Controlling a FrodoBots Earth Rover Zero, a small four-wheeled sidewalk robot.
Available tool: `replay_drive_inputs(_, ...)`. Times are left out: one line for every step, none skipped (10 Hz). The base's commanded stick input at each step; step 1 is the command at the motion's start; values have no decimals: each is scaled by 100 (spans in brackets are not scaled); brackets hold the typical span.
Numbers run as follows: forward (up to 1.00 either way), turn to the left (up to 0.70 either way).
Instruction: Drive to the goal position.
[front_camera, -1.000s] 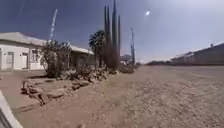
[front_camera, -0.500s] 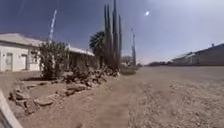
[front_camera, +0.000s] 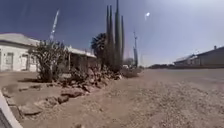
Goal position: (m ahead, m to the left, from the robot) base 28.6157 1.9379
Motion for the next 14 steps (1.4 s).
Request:
replay_drive_inputs(70, -35)
replay_drive_inputs(70, -35)
replay_drive_inputs(70, 0)
replay_drive_inputs(70, 0)
replay_drive_inputs(70, 0)
replay_drive_inputs(70, 0)
replay_drive_inputs(70, 0)
replay_drive_inputs(70, 0)
replay_drive_inputs(70, 0)
replay_drive_inputs(70, 0)
replay_drive_inputs(70, 0)
replay_drive_inputs(70, 0)
replay_drive_inputs(70, 0)
replay_drive_inputs(70, 0)
